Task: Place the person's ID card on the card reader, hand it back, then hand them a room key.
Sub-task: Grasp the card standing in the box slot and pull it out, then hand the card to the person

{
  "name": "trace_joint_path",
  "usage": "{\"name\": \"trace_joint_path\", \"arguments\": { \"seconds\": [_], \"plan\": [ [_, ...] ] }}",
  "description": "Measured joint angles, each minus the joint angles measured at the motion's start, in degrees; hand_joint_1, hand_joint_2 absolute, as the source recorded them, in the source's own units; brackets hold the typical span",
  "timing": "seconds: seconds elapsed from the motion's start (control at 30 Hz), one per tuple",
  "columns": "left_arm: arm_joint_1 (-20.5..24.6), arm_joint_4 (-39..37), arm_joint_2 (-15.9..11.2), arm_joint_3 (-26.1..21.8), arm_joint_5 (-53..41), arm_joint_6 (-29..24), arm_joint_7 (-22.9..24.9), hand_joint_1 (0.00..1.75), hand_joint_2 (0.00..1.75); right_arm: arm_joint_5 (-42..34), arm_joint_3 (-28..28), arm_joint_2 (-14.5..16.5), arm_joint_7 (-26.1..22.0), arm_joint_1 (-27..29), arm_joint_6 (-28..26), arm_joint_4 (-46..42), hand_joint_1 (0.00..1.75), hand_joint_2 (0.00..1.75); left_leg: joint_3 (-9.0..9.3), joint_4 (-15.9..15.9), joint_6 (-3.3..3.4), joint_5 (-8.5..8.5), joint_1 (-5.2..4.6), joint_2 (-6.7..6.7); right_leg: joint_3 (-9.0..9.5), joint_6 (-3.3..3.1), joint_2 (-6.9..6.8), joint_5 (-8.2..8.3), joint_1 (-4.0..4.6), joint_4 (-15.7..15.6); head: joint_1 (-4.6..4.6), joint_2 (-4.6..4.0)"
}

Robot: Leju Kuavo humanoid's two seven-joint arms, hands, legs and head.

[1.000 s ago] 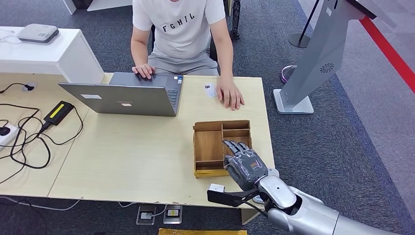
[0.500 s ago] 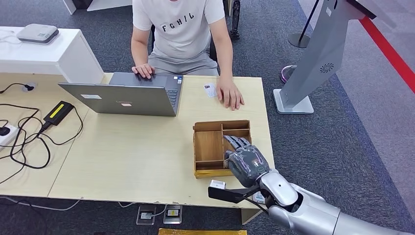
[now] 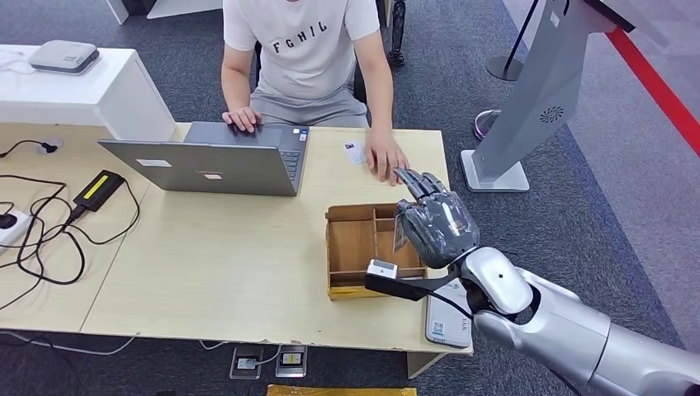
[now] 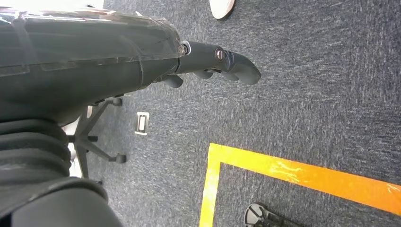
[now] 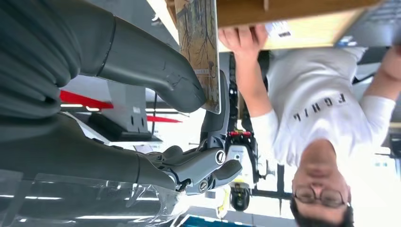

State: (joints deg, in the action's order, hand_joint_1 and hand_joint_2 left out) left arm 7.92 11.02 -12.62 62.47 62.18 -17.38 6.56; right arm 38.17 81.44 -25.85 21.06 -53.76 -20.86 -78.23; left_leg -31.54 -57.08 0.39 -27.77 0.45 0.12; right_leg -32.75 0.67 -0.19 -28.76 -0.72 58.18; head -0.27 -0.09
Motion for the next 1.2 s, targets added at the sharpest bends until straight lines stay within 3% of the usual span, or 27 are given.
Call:
{"name": "trace_joint_path", "arguments": {
  "seconds": [0.3, 0.5, 0.73, 0.9, 1.2],
  "plan": [
    [0.0, 0.0, 0.0, 0.0, -0.22, 0.32, 0.0, 0.0, 0.0, 1.02, -0.02, -0.74, 0.14, -0.72, -0.55, -3.38, 1.75, 1.75, -0.03, 0.0, 0.0, 0.0, 0.0, -0.01, 0.01, 0.0, -0.01, 0.0, 0.0, 0.0, -0.01, 0.0],
    [0.03, 0.0, -0.01, 0.0, -0.91, 1.14, -0.05, 0.0, 0.0, 2.74, -0.43, -0.14, -2.63, -4.37, 0.45, -2.33, 1.75, 1.75, -0.05, 0.01, 0.0, 0.0, 0.0, -0.02, 0.04, 0.0, -0.03, 0.0, 0.0, 0.01, -0.01, 0.0],
    [0.18, 0.0, -0.01, 0.0, -1.68, 2.22, -0.83, 0.0, 0.0, 8.23, -2.5, 7.18, -8.98, -5.17, -4.8, 10.43, 1.75, 1.75, -0.05, 0.01, -0.05, 0.04, 0.08, -0.05, 0.03, -0.01, -0.09, -0.01, 0.07, 0.04, -0.01, 0.0],
    [0.18, 0.0, -0.2, 0.02, -2.01, 3.16, -0.85, 0.0, 0.0, 12.11, -4.39, 11.53, -7.7, -5.03, -3.37, 18.19, 1.75, 1.75, -0.08, 0.01, -0.06, 0.05, 0.1, -0.13, 0.04, -0.04, -0.15, -0.02, 0.09, 0.04, 0.0, 0.0],
    [0.14, 0.0, -0.4, 0.02, -2.18, 4.14, -0.85, 0.0, 0.0, 17.87, -7.8, 15.81, -5.36, -3.68, -0.03, 24.12, 1.75, 1.75, -0.08, 0.0, -0.07, 0.04, 0.1, -0.12, 0.02, -0.04, -0.13, -0.02, 0.09, 0.03, -0.01, 0.0]
  ]
}}
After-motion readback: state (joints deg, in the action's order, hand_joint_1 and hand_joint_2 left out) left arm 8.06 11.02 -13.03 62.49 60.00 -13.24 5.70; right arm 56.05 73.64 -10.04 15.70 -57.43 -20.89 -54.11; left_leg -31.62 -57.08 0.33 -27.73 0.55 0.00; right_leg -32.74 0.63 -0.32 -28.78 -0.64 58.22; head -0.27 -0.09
